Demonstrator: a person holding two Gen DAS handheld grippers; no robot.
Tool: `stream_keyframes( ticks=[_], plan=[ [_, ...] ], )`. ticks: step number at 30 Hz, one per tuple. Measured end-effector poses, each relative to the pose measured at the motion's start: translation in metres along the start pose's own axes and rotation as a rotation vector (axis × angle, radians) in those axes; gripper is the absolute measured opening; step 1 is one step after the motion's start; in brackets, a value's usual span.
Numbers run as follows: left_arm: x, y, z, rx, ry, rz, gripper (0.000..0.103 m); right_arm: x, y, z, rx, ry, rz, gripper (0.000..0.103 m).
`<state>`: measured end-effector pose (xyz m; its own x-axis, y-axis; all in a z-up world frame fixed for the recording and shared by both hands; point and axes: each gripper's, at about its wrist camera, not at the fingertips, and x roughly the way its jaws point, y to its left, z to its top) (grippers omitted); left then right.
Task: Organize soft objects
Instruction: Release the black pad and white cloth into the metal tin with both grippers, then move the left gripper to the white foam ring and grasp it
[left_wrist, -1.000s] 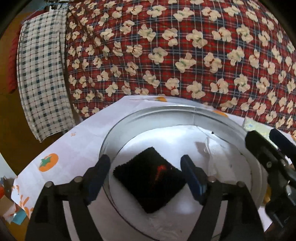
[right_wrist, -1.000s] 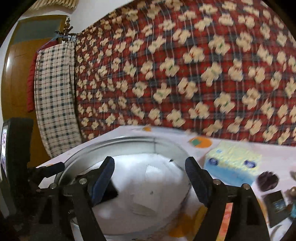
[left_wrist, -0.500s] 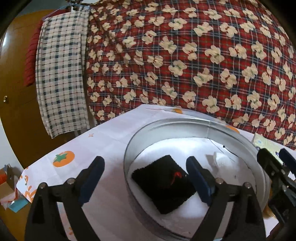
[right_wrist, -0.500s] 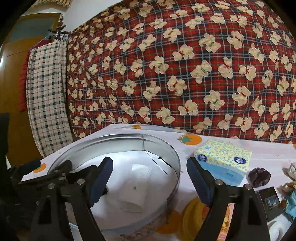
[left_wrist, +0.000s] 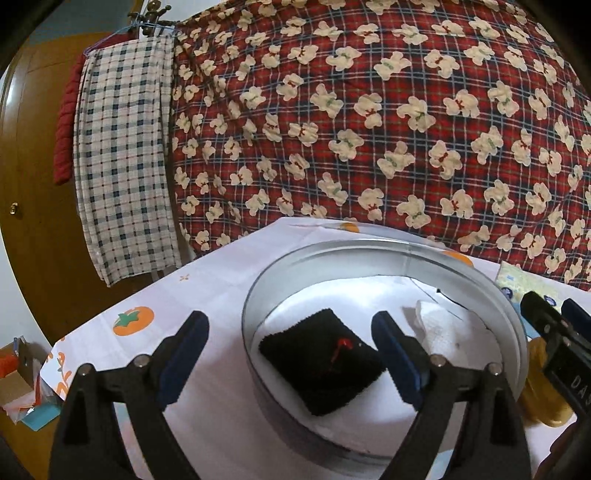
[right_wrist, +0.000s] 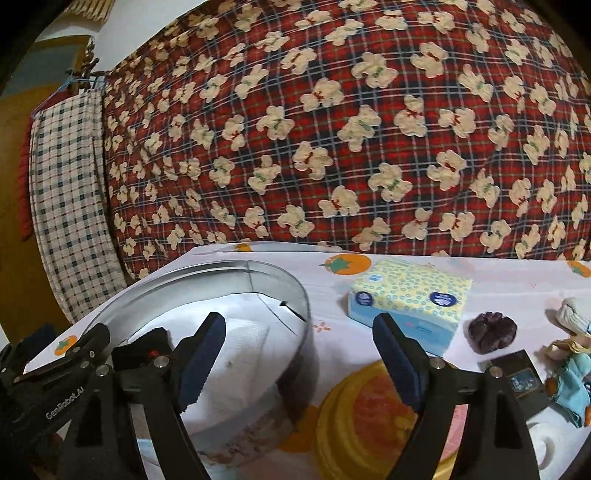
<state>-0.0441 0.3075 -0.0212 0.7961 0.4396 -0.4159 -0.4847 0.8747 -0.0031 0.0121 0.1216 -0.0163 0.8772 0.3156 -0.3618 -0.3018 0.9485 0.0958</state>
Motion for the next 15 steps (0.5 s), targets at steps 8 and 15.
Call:
stream_keyframes(
  ticks=[8, 15],
  plan=[
    [-0.013, -0.013, -0.007, -0.002, 0.023, -0.076, 0.091, -0.025, -0.020, -0.005, -0.021, -0.031, -0.039, 0.084],
    [-0.033, -0.048, -0.015, 0.061, 0.014, -0.165, 0.091, -0.050, -0.060, -0.008, -0.004, -0.056, -0.097, 0.084]
  ],
)
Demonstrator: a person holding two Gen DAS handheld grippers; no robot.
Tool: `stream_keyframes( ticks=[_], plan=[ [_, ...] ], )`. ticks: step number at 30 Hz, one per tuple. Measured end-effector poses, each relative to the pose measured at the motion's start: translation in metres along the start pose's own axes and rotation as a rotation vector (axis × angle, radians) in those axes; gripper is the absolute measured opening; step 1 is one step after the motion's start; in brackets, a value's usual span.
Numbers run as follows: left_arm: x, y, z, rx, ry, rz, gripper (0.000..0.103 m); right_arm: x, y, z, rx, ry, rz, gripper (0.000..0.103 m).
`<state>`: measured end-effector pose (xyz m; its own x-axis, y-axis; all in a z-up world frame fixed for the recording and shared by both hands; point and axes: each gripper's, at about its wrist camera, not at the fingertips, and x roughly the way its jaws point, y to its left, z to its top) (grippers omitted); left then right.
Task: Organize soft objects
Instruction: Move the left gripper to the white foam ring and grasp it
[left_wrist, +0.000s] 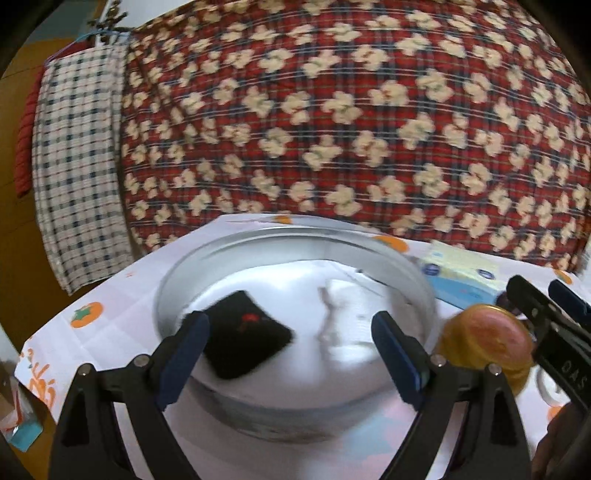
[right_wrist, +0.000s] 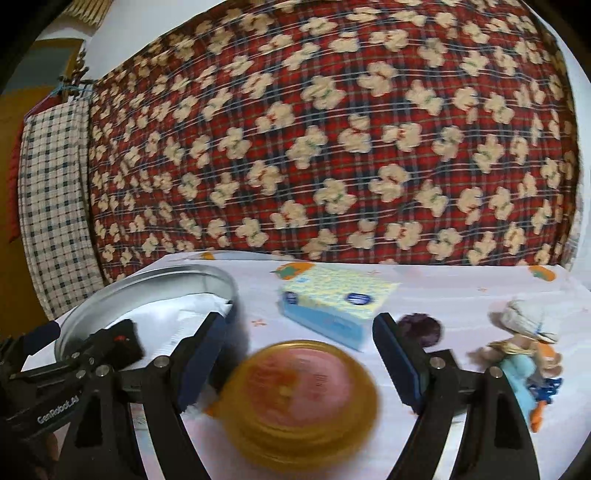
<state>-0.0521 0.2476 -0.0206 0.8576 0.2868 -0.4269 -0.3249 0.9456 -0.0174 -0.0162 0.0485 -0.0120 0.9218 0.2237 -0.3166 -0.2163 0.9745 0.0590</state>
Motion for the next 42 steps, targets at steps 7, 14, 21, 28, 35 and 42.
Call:
stream_keyframes(
  ticks=[7, 14, 21, 28, 35, 42],
  plan=[
    [-0.015, -0.041, -0.006, 0.065, -0.010, -0.090, 0.091, -0.017, -0.048, -0.001, 0.008, -0.008, -0.067, 0.084],
    [-0.026, -0.086, -0.017, 0.121, 0.035, -0.261, 0.091, -0.039, -0.103, -0.004, -0.004, -0.015, -0.157, 0.084],
    [-0.034, -0.137, -0.034, 0.221, 0.093, -0.381, 0.091, -0.062, -0.155, -0.006, -0.020, -0.028, -0.267, 0.084],
    [-0.044, -0.180, -0.036, 0.282, 0.139, -0.507, 0.091, -0.080, -0.205, -0.006, 0.087, -0.044, -0.327, 0.084],
    [-0.043, -0.241, -0.044, 0.399, 0.245, -0.568, 0.091, -0.088, -0.213, -0.008, 0.143, -0.075, -0.332, 0.084],
    [-0.030, -0.277, -0.054, 0.452, 0.333, -0.526, 0.089, -0.094, -0.230, -0.011, 0.234, -0.095, -0.316, 0.084]
  ],
)
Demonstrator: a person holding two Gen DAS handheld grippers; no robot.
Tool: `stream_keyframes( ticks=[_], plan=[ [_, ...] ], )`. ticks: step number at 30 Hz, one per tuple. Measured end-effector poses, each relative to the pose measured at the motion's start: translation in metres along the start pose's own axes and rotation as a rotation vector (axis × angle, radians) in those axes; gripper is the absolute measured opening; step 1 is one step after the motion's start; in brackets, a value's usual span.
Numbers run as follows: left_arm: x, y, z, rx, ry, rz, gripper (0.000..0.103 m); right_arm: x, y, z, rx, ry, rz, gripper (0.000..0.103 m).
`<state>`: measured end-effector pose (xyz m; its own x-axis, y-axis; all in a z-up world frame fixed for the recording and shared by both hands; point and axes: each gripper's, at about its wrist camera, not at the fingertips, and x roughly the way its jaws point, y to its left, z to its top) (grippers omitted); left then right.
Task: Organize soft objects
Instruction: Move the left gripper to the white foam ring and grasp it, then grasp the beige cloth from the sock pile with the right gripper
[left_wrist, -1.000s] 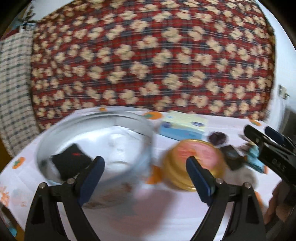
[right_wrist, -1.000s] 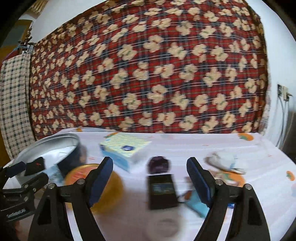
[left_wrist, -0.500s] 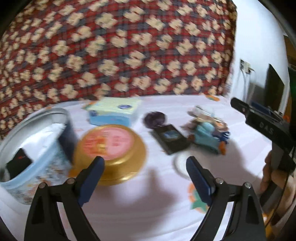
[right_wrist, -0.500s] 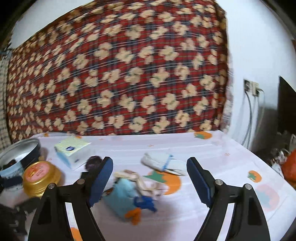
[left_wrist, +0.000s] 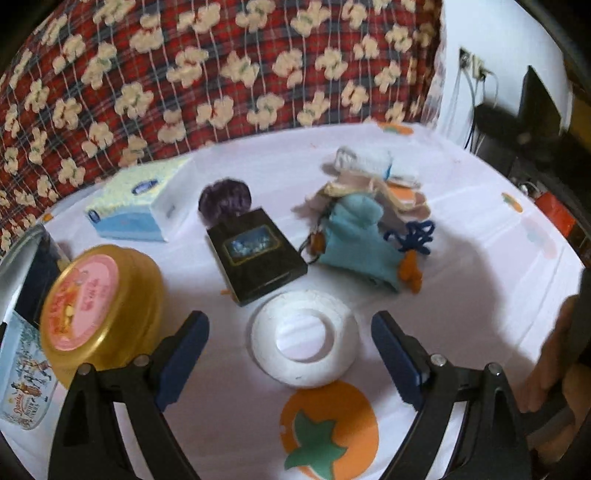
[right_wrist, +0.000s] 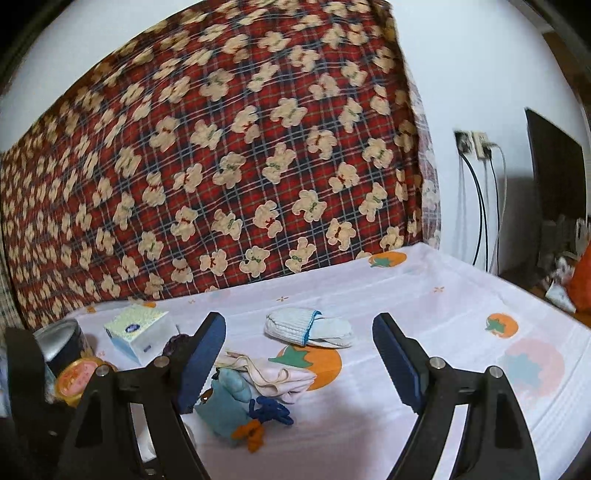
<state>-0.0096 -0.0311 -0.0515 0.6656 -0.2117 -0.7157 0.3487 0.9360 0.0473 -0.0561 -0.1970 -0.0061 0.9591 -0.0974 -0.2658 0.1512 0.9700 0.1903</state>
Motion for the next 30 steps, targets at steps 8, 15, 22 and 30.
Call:
stream_keyframes(
  ticks=[8, 15, 22, 30],
  plan=[
    [0.027, 0.005, 0.002, -0.064, 0.114, -0.031, 0.070, 0.004, -0.039, -0.003, 0.208, 0.024, -0.002, 0.084],
    [0.024, 0.001, 0.001, -0.050, 0.097, -0.065, 0.064, 0.012, -0.061, -0.010, 0.330, 0.075, -0.010, 0.084],
    [-0.009, 0.009, -0.001, -0.092, -0.081, -0.061, 0.064, 0.021, -0.061, -0.010, 0.332, 0.122, 0.040, 0.084],
    [-0.056, 0.024, -0.013, -0.166, -0.339, -0.007, 0.064, 0.057, -0.029, 0.001, 0.043, 0.286, 0.169, 0.064]
  ],
)
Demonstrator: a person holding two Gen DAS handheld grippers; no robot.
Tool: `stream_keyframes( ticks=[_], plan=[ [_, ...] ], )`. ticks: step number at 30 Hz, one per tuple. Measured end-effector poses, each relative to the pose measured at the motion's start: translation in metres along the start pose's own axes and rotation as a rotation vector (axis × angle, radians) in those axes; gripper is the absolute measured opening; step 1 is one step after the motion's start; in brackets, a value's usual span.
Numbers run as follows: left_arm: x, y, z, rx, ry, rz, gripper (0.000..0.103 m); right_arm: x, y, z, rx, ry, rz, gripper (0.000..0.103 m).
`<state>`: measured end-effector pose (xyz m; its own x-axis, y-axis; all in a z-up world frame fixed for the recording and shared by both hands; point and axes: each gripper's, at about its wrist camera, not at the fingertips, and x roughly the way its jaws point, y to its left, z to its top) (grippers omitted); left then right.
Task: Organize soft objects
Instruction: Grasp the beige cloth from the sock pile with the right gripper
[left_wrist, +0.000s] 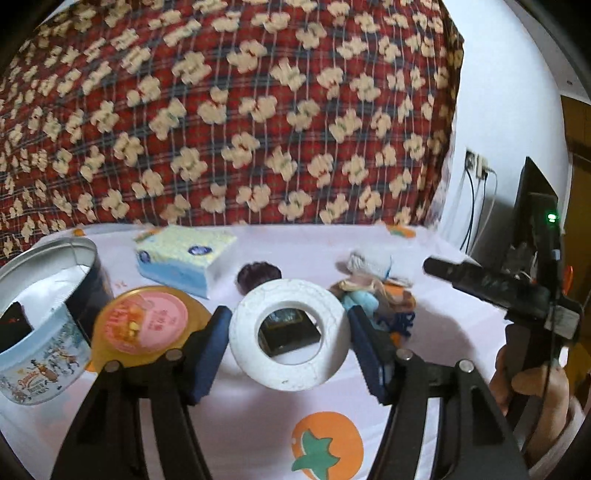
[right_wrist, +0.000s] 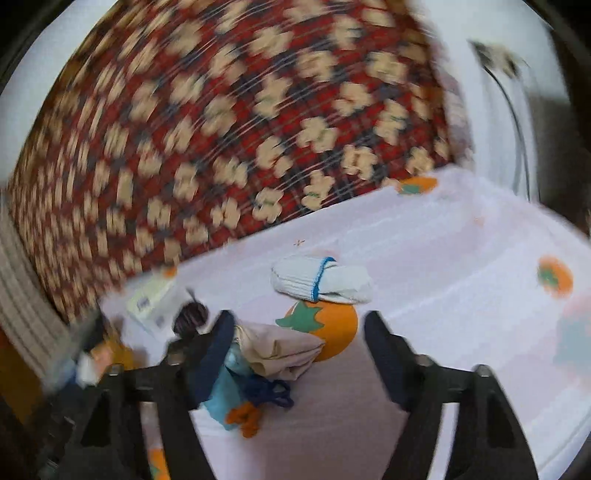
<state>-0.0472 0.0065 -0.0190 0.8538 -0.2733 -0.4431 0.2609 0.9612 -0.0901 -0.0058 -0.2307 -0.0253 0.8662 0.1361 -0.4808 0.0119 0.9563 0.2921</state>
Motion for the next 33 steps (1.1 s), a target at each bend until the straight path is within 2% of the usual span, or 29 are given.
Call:
stream_keyframes(
  ticks=[2, 6, 12, 14, 16, 19, 21, 25, 31, 33],
  plan=[
    [-0.005, 0.001, 0.001, -0.003, -0.028, 0.008, 0.064, 0.006, 0.009, 0.004, -0.118, 0.038, 0.001, 0.061],
    [-0.005, 0.001, 0.003, 0.010, -0.042, 0.005, 0.065, 0.016, 0.019, 0.003, -0.240, 0.106, 0.043, 0.060],
    [-0.007, 0.005, 0.003, -0.021, -0.049, 0.005, 0.065, 0.046, 0.027, -0.001, -0.283, 0.205, 0.079, 0.060],
    [-0.010, 0.007, 0.001, -0.030, -0.059, 0.000, 0.065, 0.058, 0.030, 0.000, -0.305, 0.235, 0.060, 0.059],
    [-0.011, 0.007, 0.001, -0.031, -0.068, -0.002, 0.065, 0.065, 0.028, 0.003, -0.301, 0.248, 0.030, 0.039],
    [-0.011, 0.003, 0.001, -0.008, -0.064, 0.000, 0.065, 0.077, 0.019, 0.008, -0.232, 0.293, 0.071, 0.025],
    [-0.011, 0.000, 0.001, 0.004, -0.064, 0.005, 0.065, 0.084, 0.019, 0.007, -0.229, 0.318, 0.059, 0.022],
    [-0.010, -0.001, 0.002, 0.012, -0.060, 0.006, 0.065, 0.089, 0.026, 0.007, -0.242, 0.330, 0.091, 0.022],
    [-0.008, 0.000, 0.001, 0.000, -0.050, -0.001, 0.065, 0.097, 0.031, 0.004, -0.270, 0.365, 0.055, 0.021],
    [-0.007, 0.001, 0.001, -0.006, -0.050, -0.003, 0.065, 0.093, 0.027, 0.005, -0.248, 0.355, 0.060, 0.012]
  ],
)
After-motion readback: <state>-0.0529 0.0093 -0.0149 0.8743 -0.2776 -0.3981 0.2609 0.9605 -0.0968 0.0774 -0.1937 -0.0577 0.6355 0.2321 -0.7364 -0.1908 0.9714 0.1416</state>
